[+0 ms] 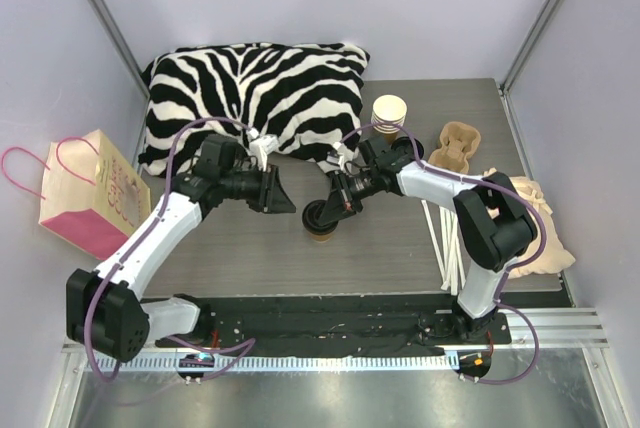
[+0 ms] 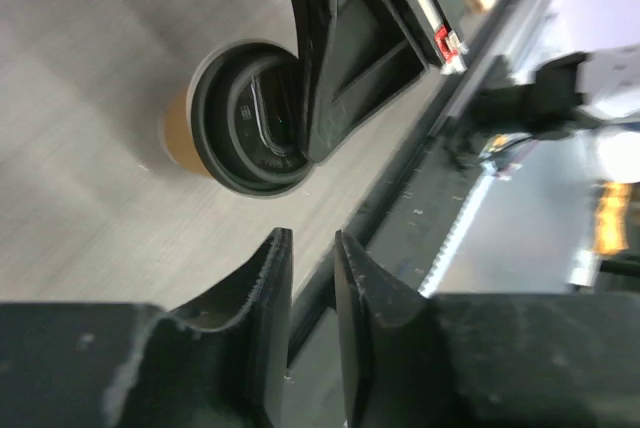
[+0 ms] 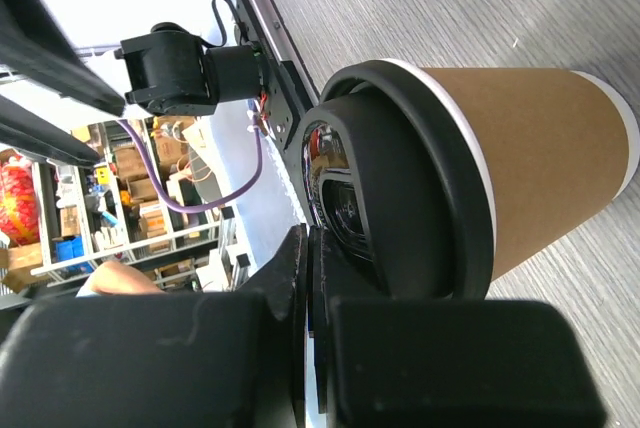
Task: Pack the takeout coffee
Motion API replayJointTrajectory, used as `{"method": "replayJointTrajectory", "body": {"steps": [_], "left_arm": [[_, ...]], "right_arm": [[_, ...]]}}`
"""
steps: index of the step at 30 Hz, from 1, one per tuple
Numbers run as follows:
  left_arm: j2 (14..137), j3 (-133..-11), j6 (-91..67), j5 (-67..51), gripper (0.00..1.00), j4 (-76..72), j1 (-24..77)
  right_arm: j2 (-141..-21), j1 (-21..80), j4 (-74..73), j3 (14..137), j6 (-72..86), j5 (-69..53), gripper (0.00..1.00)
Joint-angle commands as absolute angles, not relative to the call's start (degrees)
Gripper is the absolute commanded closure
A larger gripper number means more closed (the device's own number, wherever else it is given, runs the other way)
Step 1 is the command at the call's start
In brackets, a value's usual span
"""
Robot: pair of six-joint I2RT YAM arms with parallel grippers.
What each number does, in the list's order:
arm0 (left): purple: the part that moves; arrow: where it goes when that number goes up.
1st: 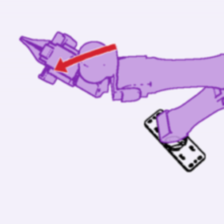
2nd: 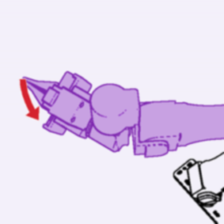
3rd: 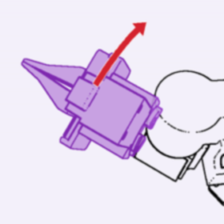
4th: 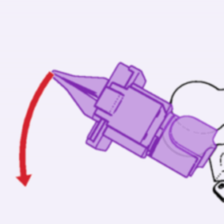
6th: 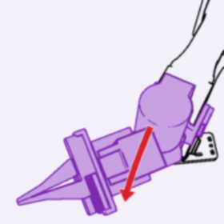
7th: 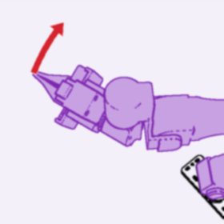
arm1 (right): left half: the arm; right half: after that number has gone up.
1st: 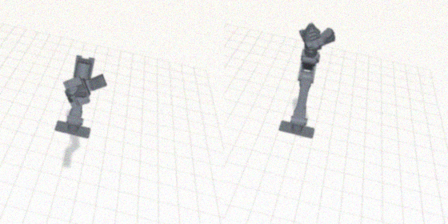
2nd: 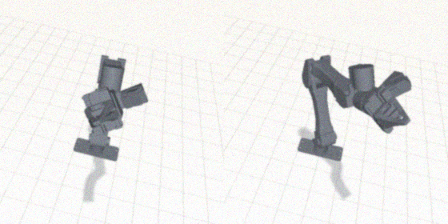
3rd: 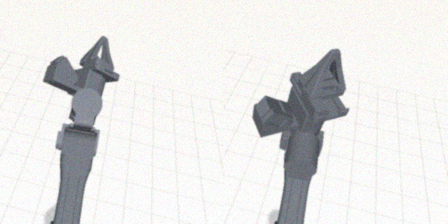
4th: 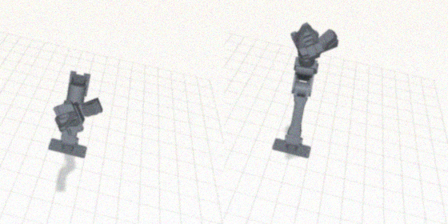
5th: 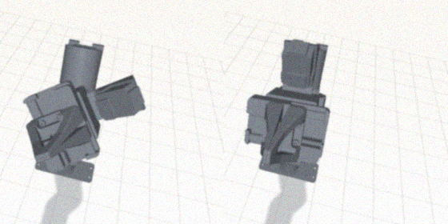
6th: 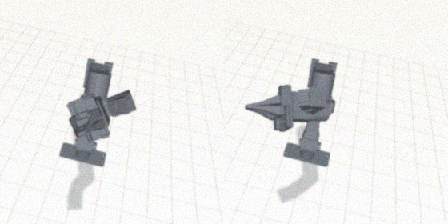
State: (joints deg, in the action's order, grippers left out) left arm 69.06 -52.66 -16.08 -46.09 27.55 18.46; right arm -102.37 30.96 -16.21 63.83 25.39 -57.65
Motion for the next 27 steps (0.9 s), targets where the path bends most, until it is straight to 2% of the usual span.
{"method": "replayJointTrajectory", "body": {"steps": [1,8,13,22,27], "left_arm": [[70.8,-60.5,-5.7,-32.8,0.75,34.4,22.8],[73.1,-65.7,1.1,-22.2,0.87,36.2,32.7],[76.1,-64.5,3.2,-19.4,0.91,34.0,37.0],[84.7,-59.5,5.8,-17.1,0.96,32.2,37.4],[82.5,-59.4,6.2,-17.7,0.97,34.4,37.3]], "right_arm": [[-104.1,30.6,-14.2,62.4,25.4,-55.7,0.99],[-105.1,30.1,-13.6,62.7,26.3,-56.0,0.99],[-105.7,29.8,-13.6,62.6,26.3,-55.7,0.99],[-107.1,29.3,-13.5,62.1,25.9,-55.2,0.99],[-106.8,29.4,-13.5,62.3,26.0,-54.8,0.99]]}}
